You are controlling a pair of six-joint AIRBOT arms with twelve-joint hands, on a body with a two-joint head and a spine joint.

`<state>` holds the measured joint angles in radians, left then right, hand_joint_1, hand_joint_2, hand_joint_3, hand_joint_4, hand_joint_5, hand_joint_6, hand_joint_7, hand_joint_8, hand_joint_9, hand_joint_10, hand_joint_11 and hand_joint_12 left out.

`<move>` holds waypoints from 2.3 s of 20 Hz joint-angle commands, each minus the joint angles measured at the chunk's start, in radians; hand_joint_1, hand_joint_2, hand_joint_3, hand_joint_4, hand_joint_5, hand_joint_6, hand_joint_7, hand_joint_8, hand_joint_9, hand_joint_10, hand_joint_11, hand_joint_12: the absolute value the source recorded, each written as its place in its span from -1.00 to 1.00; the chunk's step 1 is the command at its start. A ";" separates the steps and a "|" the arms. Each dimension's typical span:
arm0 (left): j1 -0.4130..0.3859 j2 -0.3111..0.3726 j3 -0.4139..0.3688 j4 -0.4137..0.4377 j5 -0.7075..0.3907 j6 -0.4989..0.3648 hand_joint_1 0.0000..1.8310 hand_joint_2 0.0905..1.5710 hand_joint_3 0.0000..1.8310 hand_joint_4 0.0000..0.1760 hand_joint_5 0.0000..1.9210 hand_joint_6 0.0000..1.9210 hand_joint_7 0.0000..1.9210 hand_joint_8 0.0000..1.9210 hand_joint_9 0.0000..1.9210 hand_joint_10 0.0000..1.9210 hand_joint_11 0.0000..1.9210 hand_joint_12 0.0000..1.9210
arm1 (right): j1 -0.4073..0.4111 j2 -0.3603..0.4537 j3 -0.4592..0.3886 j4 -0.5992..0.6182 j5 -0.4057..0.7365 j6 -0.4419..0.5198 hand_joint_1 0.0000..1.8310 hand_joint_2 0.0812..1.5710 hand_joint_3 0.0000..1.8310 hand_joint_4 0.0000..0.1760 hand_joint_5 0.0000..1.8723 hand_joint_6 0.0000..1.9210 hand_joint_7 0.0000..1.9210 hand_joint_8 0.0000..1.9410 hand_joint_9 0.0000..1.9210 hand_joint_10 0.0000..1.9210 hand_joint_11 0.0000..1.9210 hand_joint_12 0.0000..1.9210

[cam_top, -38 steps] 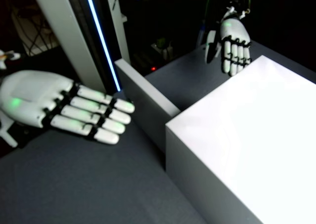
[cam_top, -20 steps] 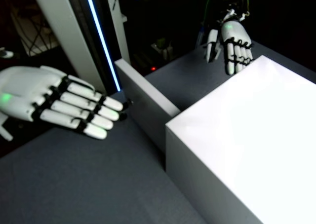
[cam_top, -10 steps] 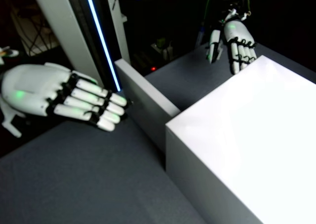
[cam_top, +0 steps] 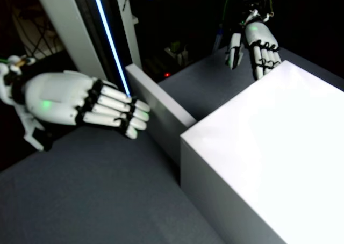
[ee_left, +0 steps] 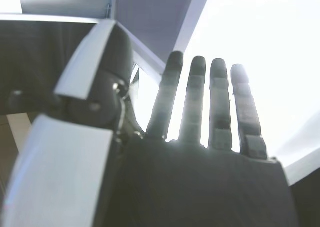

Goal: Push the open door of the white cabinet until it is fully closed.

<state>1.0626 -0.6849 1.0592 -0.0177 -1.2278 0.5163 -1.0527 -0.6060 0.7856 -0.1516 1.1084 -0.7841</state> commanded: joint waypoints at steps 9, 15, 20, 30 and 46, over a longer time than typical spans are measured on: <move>0.044 0.021 -0.012 -0.066 -0.180 0.009 -0.56 0.76 -1.00 -1.00 -0.93 -1.00 -1.00 -1.00 -1.00 -1.00 -1.00 -1.00 | 0.125 -0.083 0.042 -0.059 0.049 0.043 -0.85 0.68 -1.00 -1.00 -0.65 -0.98 -0.66 -0.99 -0.64 -0.97 -1.00 0.09; 0.056 0.022 -0.014 -0.083 -0.200 0.014 -0.54 0.76 -1.00 -1.00 -0.93 -1.00 -1.00 -1.00 -1.00 -1.00 -1.00 -1.00 | 0.202 -0.153 0.077 -0.117 0.010 0.073 -0.89 0.71 -1.00 -1.00 -0.71 -0.99 -0.70 -1.00 -0.69 -0.99 -1.00 0.20; 0.089 0.022 -0.018 -0.113 -0.230 0.017 -0.58 0.77 -1.00 -1.00 -0.93 -1.00 -1.00 -1.00 -1.00 -1.00 -1.00 -1.00 | 0.248 -0.217 0.106 -0.143 -0.009 0.084 -0.78 0.69 -1.00 -1.00 -0.68 -0.99 -0.70 -1.00 -0.71 -1.00 -1.00 0.29; 0.193 0.026 -0.032 -0.197 -0.326 0.017 -0.63 0.78 -1.00 -1.00 -0.96 -1.00 -1.00 -1.00 -1.00 -1.00 -1.00 -1.00 | 0.345 -0.341 0.171 -0.169 -0.095 0.085 -0.85 0.72 -0.99 -1.00 -0.79 -1.00 -0.81 -1.00 -0.77 -0.98 -1.00 0.03; 0.196 0.032 -0.033 -0.203 -0.342 0.020 -0.66 0.76 -1.00 -1.00 -0.96 -0.99 -1.00 -1.00 -1.00 -1.00 -1.00 -1.00 | 0.441 -0.449 0.245 -0.101 -0.187 0.005 -0.79 0.62 -1.00 -1.00 -1.00 -1.00 -1.00 -1.00 -0.92 -0.99 -1.00 -0.57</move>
<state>1.2644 -0.6582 1.0313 -0.2024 -1.4410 0.5388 -0.6254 -1.0538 1.0286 -0.2726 0.8082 -0.7811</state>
